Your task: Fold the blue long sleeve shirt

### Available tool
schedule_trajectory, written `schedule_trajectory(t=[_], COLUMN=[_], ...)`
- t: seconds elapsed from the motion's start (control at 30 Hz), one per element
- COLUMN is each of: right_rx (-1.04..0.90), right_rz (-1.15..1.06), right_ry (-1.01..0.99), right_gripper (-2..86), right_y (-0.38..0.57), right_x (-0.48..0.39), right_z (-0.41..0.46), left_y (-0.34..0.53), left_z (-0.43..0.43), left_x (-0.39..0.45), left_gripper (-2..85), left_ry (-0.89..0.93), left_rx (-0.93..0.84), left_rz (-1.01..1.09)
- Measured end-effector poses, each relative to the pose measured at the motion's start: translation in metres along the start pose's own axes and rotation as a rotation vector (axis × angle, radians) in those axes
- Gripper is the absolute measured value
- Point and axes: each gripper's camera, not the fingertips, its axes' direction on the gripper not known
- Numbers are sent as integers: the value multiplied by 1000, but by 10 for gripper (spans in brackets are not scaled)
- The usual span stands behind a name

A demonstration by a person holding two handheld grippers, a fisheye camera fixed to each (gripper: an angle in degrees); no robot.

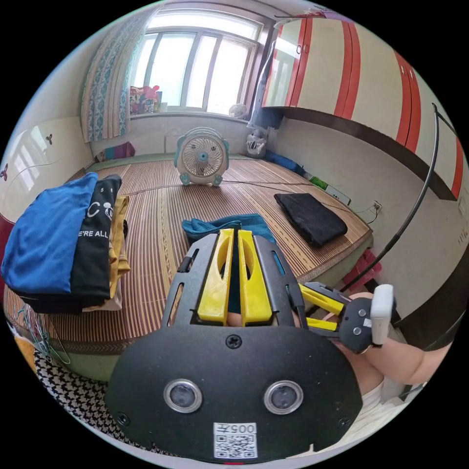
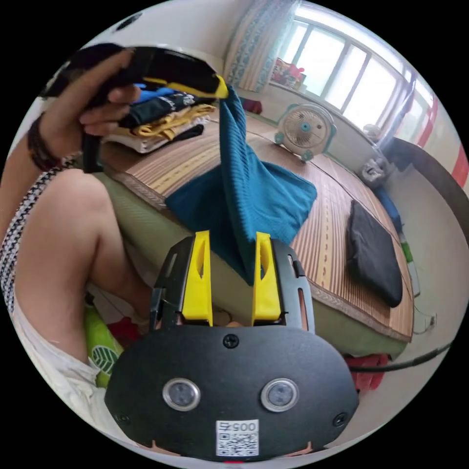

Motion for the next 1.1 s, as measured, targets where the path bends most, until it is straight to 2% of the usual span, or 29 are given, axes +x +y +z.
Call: schedule_trajectory(t=[0.1, 0.37, 0.83, 1.1], right_rx=[-45, -104, -234, -303], right_rz=[109, 314, 358, 368], right_ry=[62, -41, -74, -101], right_gripper=[89, 71, -11, -11], right_y=[3, 27, 41, 50], right_x=[14, 49, 62, 70], right_z=[4, -2, 29, 44], left_y=[-3, 17, 78, 79], left_z=[-1, 8, 90, 88], left_x=[5, 5, 1, 2], left_gripper=[11, 10, 19, 28], left_ry=[-14, -70, -228, -215], left_rx=[-9, -69, -398, -400], left_rz=[-5, -34, -53, -37])
